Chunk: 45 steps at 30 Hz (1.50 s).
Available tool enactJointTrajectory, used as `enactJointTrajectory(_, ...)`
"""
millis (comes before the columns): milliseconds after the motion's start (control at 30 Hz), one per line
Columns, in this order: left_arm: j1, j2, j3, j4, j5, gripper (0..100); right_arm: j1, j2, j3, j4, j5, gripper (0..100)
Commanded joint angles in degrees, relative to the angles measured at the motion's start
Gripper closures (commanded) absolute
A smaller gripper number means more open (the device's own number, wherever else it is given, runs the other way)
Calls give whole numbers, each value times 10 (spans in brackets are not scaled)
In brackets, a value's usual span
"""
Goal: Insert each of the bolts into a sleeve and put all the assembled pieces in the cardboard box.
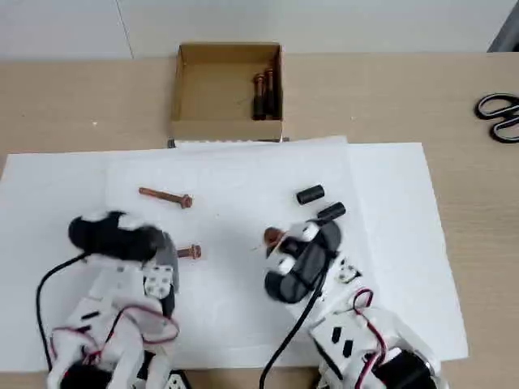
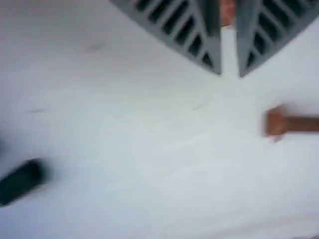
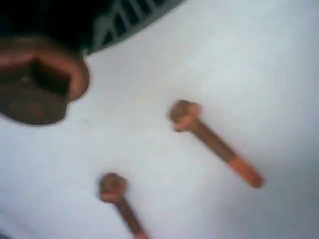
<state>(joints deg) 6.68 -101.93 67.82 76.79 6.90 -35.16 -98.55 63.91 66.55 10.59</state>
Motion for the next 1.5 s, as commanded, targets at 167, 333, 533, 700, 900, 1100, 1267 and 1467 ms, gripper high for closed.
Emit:
enactJointTrajectory(167, -64, 2, 185, -126, -18, 994, 82, -7, 19, 10, 4, 995)
enactJointTrajectory(333, -63, 2, 234, -158, -16, 994, 129, -1, 24, 10, -5, 995)
enactJointTrajectory(533, -62, 2, 251, -178, -14, 994, 157, 0, 25, -16, -37, 995)
enactJointTrajectory(700, -65, 2, 251, -178, -13, 994, 158, 78, 16, -133, -31, 995)
enactJointTrajectory(900, -67, 2, 251, -176, -13, 994, 165, 343, -98, -300, -11, 995)
enactJointTrajectory(1100, -67, 2, 251, -176, -13, 994, 173, 642, -313, -375, -12, 995)
enactJointTrajectory(1267, -67, 2, 251, -175, -13, 994, 172, 856, -512, -383, -15, 995)
enactJointTrajectory(1467, -67, 2, 251, -174, -13, 994, 169, 1086, -743, -383, -12, 995)
